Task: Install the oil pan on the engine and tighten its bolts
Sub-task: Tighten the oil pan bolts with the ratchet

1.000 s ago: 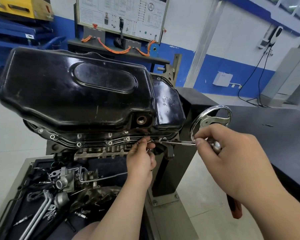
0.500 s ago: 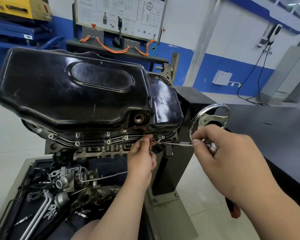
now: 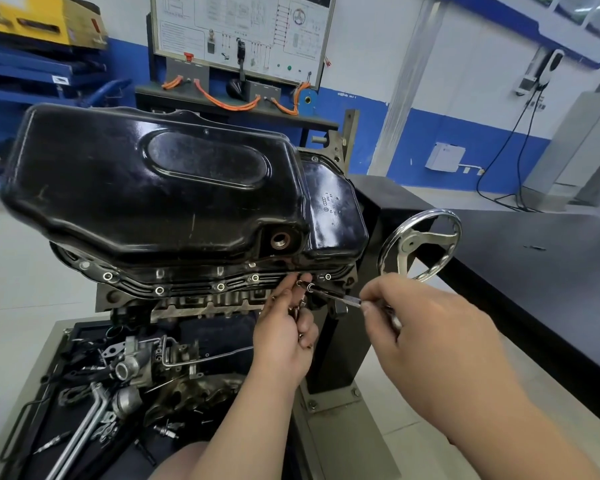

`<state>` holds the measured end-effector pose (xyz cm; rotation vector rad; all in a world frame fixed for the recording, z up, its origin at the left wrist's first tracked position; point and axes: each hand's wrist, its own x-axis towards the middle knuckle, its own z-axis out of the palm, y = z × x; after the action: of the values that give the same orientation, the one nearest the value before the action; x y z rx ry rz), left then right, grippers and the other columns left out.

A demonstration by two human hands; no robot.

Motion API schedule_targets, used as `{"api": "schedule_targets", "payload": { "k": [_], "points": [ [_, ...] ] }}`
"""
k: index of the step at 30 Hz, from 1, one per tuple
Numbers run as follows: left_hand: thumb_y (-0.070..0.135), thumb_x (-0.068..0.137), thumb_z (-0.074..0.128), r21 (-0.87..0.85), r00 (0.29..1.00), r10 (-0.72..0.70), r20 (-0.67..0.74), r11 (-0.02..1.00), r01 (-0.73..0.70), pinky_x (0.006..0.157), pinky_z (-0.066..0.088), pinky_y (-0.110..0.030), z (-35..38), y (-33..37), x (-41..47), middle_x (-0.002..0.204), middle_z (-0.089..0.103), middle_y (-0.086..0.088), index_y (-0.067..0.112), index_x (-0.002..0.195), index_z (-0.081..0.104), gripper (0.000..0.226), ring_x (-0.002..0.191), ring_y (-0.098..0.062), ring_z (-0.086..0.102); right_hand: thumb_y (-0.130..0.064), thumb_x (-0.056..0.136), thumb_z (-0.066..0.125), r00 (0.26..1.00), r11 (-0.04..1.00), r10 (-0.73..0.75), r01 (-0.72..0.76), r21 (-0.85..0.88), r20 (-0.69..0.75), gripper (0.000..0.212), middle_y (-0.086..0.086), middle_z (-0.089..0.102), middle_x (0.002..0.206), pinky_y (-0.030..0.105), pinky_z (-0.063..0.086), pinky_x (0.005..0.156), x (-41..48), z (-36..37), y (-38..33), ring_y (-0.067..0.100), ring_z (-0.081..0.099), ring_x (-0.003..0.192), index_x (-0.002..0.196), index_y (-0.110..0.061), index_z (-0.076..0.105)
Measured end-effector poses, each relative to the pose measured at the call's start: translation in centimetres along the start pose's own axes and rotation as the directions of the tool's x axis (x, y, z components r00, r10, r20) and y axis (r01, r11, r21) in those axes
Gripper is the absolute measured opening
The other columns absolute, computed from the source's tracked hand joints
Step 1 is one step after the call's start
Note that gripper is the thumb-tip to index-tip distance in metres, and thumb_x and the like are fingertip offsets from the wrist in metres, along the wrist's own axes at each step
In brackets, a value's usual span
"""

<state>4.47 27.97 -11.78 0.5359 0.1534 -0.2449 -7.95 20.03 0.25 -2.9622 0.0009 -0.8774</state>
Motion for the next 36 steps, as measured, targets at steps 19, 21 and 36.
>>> {"api": "schedule_targets", "payload": {
  "k": [19,21,36],
  "points": [
    [0.022,0.102,0.038,-0.162,0.991,-0.136,0.000,0.978,0.134,0.028,0.020,-0.015,-0.2,0.2,0.5,0.099,0.067,0.002,0.018,0.113,0.061,0.025,0.034,-0.005,0.031,-0.036,0.086,0.046,0.969,0.994,-0.104,0.096,0.047,0.225,0.003,-0.015,0.049,0.079,0.029,0.045,0.066,2.9,-1.4,0.3,0.010,0.050,0.076,0.085,-0.038,0.043],
    [0.023,0.102,0.040,-0.135,0.989,-0.148,-0.028,0.980,0.143,0.028,0.020,-0.015,-0.2,0.2,0.6,0.096,0.067,0.002,0.020,0.110,0.062,0.023,0.034,-0.004,0.032,-0.030,0.088,0.048,0.957,0.991,-0.131,0.120,0.056,0.260,0.014,-0.014,0.046,0.092,0.027,0.043,0.069,3.5,-1.9,0.3,0.010,0.049,0.081,0.087,-0.040,0.039],
    [0.036,0.097,0.046,-0.156,0.954,-0.283,0.099,0.943,0.296,0.026,0.014,-0.015,0.9,0.8,1.9,0.048,0.030,0.008,0.018,0.069,0.041,0.033,0.030,-0.003,0.025,-0.021,0.091,0.050,0.963,0.985,-0.170,0.161,0.058,0.208,0.018,-0.011,0.058,0.103,0.038,0.049,0.080,4.4,-1.9,-0.1,0.017,0.056,0.095,0.104,-0.033,0.053]
  ]
}}
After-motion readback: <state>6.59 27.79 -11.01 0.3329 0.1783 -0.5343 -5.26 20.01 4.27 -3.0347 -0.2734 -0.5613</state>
